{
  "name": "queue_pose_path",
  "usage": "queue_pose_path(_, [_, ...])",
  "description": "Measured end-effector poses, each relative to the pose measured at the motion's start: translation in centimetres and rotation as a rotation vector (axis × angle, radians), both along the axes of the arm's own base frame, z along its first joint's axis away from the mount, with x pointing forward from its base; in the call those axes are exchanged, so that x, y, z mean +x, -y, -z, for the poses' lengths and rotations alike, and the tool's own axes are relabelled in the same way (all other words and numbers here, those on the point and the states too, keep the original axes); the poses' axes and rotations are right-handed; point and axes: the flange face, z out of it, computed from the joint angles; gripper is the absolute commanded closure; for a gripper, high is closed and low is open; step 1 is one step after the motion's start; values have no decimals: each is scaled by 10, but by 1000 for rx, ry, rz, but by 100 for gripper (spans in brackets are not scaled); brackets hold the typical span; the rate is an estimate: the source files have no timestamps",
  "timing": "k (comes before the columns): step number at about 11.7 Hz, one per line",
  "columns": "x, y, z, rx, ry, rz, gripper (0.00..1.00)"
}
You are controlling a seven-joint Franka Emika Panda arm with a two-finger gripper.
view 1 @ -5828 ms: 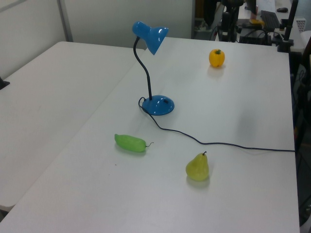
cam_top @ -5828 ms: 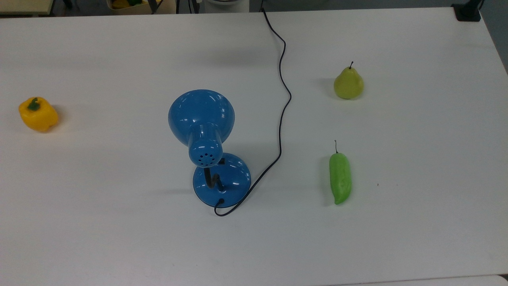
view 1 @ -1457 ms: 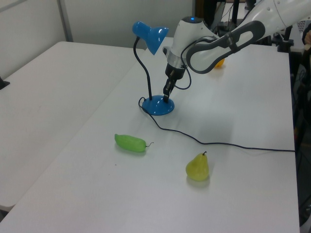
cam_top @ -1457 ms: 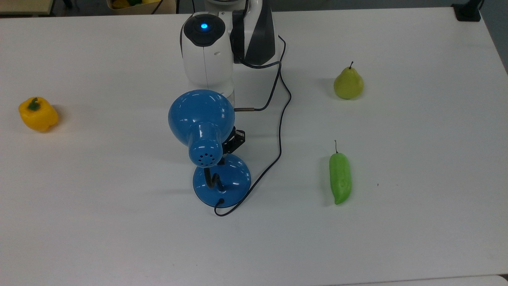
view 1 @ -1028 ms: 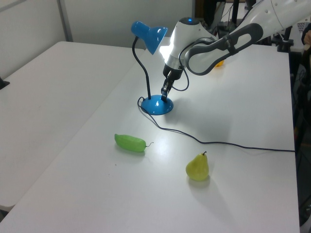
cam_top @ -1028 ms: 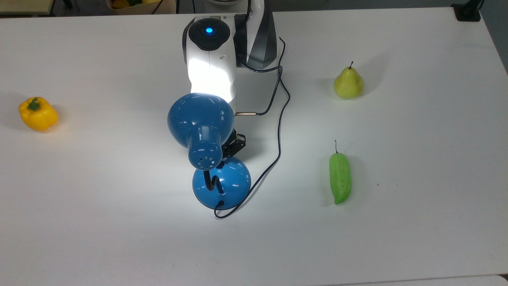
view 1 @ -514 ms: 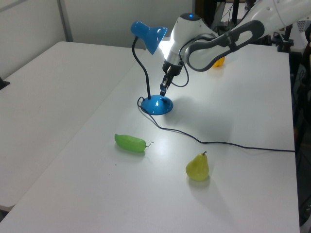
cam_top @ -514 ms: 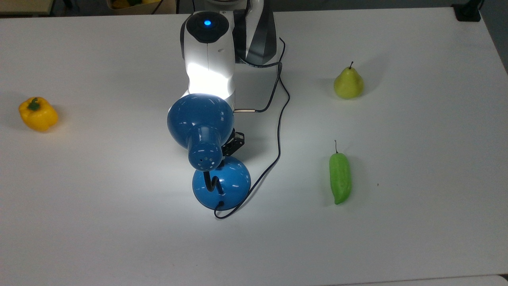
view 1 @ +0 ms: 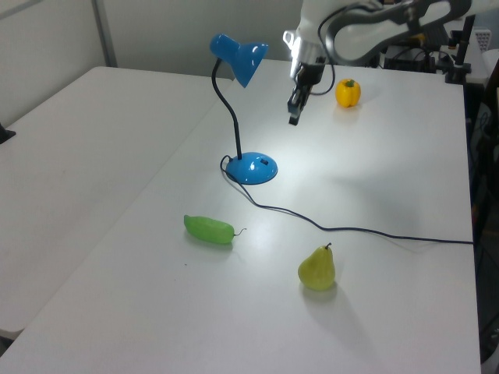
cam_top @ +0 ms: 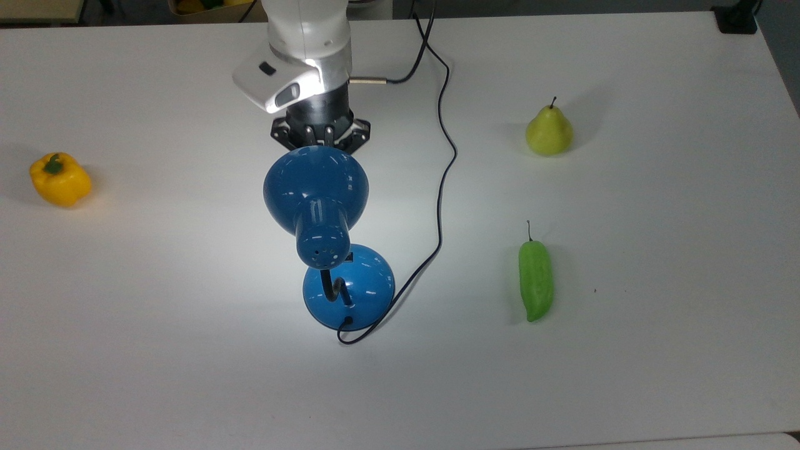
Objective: Turn on desk lamp
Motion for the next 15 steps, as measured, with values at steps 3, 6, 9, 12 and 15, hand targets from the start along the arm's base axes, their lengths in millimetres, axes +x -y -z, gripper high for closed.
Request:
queue_pose_path(3, [-40,13,-47,18,-69,31,100])
queue_pose_path(6, [-68,18,-62,24,-97,44,53])
queue_pose_path(9, [-95,31,-84,26,-152,64,0])
queue_pose_path(12, [-104,33,-90,28,-182,85,0])
queue_pose_path(15, [-106,34,-92,31,-198,120,0])
